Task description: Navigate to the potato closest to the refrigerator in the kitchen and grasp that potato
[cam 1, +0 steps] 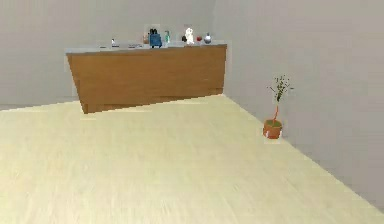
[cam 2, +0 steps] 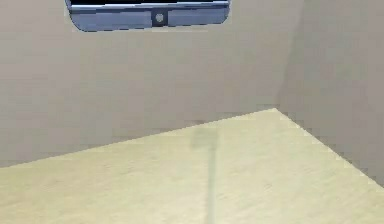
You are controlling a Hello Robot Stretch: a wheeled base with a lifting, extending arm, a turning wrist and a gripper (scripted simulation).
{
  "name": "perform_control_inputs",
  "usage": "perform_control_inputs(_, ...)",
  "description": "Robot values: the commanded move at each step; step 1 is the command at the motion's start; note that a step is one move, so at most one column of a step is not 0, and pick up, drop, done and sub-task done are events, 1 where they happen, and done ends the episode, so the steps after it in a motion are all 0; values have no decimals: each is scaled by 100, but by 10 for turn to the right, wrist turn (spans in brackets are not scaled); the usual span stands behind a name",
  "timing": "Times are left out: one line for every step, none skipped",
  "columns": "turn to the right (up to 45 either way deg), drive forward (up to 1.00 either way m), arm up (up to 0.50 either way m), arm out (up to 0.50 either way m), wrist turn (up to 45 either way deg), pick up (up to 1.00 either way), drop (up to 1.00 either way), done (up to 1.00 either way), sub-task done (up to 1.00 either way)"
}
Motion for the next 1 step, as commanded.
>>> perform_control_inputs(0, 100, 0, 0, 0, 0, 0, 0, 0)
